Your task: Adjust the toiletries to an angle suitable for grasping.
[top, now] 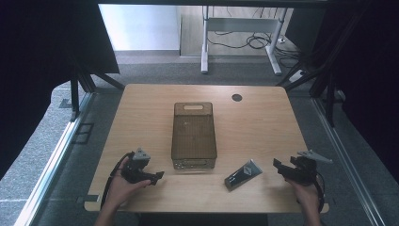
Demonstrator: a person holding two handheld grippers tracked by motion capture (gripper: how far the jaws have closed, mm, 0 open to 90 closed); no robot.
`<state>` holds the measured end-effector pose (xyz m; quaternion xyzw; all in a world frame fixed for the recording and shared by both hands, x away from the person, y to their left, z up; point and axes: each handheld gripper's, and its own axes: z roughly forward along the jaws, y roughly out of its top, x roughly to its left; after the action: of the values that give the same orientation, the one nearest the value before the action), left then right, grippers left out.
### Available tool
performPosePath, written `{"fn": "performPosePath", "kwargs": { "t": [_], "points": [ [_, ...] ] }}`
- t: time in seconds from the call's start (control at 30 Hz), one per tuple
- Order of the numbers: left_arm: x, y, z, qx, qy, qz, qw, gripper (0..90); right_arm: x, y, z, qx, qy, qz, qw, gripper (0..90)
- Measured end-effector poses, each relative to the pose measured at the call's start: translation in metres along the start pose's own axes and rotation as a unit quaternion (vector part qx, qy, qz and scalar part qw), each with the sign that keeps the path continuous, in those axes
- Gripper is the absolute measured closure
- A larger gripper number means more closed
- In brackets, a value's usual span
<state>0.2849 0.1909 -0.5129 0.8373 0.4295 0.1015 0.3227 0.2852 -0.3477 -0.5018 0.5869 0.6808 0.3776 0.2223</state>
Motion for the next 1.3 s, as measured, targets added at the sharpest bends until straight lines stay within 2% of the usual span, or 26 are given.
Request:
{"fn": "performPosePath", "kwargs": {
  "t": [0.03,0.13,0.3,0.57,0.6,0.73,0.87,0.93,0.97,1.0,1.07,1.13,1.17,1.2,1.23,1.3],
  "points": [
    [0.001,0.000,0.000,0.000,0.002,-0.004,1.0000,19.6,0.000,0.000,0.000,0.000,0.000,0.000,1.0000,25.6],
    [0.002,-0.001,0.001,0.003,0.005,-0.005,1.0000,19.6,0.004,0.002,-0.001,0.003,0.008,-0.019,0.9998,30.1],
    [0.002,-0.001,-0.003,-0.006,-0.002,-0.005,1.0000,19.6,0.008,0.001,0.001,0.008,0.020,-0.010,0.9997,35.5],
    [0.003,-0.001,-0.005,-0.007,-0.001,-0.001,1.0000,19.6,0.009,0.002,0.002,0.015,0.032,-0.026,0.9990,38.9],
    [0.002,-0.001,-0.005,-0.007,-0.001,-0.002,1.0000,19.6,0.009,0.003,0.003,0.015,0.036,-0.018,0.9991,40.4],
    [0.001,-0.001,-0.004,-0.002,0.002,-0.002,1.0000,19.6,0.009,0.003,0.007,0.021,0.041,-0.015,0.9988,43.9],
    [0.001,0.003,-0.011,-0.013,0.003,-0.003,0.9999,19.6,0.012,0.004,0.012,0.041,0.046,-0.029,0.9977,49.6],
    [0.001,0.003,-0.012,-0.017,0.001,-0.004,0.9998,19.6,0.015,0.010,0.014,0.058,0.050,-0.044,0.9961,52.0],
    [0.002,0.003,-0.012,-0.017,-0.001,-0.002,0.9999,19.6,0.018,0.017,0.013,0.073,0.046,-0.055,0.9947,56.1],
    [0.002,0.001,-0.010,-0.014,-0.003,-0.003,0.9999,19.6,0.018,0.017,0.013,0.073,0.046,-0.055,0.9947,56.1],
    [0.002,0.001,-0.009,-0.011,-0.006,-0.001,0.9999,19.6,0.021,0.024,0.015,0.095,0.048,-0.065,0.9921,59.0],
    [0.001,0.001,-0.008,-0.011,-0.010,0.000,0.9999,19.6,0.026,0.029,0.016,0.120,0.051,-0.083,0.9879,63.4],
    [0.001,0.001,-0.008,-0.012,-0.012,0.000,0.9999,19.6,0.032,0.033,0.016,0.140,0.063,-0.110,0.9820,67.7],
    [0.001,0.001,-0.008,-0.012,-0.012,0.000,0.9998,19.6,0.032,0.033,0.016,0.140,0.063,-0.110,0.9820,67.7],
    [0.001,0.002,-0.007,-0.012,-0.012,-0.003,0.9998,19.6,0.035,0.035,0.015,0.145,0.067,-0.115,0.9804,70.0],
    [0.002,0.002,-0.006,-0.010,-0.012,-0.004,0.9999,19.6,0.040,0.042,0.013,0.159,0.076,-0.140,0.9744,77.8]
  ]
}}
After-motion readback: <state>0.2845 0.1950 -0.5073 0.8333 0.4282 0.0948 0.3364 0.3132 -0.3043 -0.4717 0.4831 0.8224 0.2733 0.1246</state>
